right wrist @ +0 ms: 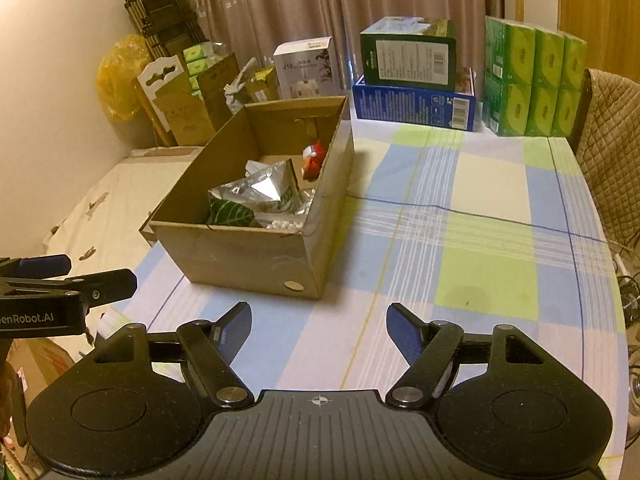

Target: Organize objects

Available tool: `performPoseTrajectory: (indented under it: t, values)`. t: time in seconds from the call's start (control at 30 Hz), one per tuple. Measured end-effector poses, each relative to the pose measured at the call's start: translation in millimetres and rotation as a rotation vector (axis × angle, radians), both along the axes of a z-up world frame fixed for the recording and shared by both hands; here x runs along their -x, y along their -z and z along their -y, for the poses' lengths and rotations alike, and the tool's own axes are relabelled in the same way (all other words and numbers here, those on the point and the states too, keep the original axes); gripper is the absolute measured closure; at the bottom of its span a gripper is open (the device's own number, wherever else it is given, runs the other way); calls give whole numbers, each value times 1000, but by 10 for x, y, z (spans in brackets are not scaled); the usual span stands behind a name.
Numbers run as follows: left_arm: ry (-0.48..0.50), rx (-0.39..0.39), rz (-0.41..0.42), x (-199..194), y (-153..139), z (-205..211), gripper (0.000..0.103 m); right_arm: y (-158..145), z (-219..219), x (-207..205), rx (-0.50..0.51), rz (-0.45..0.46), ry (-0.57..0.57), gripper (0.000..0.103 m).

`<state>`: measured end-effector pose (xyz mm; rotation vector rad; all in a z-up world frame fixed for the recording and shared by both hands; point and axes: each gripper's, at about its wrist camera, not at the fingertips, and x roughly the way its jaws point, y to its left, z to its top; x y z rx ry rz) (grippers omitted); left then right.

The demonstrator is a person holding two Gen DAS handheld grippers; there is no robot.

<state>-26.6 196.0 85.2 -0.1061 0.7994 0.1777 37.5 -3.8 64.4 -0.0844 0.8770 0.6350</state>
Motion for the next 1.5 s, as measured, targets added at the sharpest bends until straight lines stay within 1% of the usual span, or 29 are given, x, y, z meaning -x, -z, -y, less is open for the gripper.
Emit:
performPoseTrajectory:
  t: [0.2, 0.6, 1.5]
  values:
    - [4, -12, -9, 7, 42, 36, 1, 28, 1, -23, 1, -6, 4, 31]
    - [2, -9, -21, -9, 108, 59, 1, 79, -2, -42, 9, -14, 7, 31]
    - [3, -9, -25, -13, 134, 47, 1, 147, -26, -52, 12, -27, 7, 31]
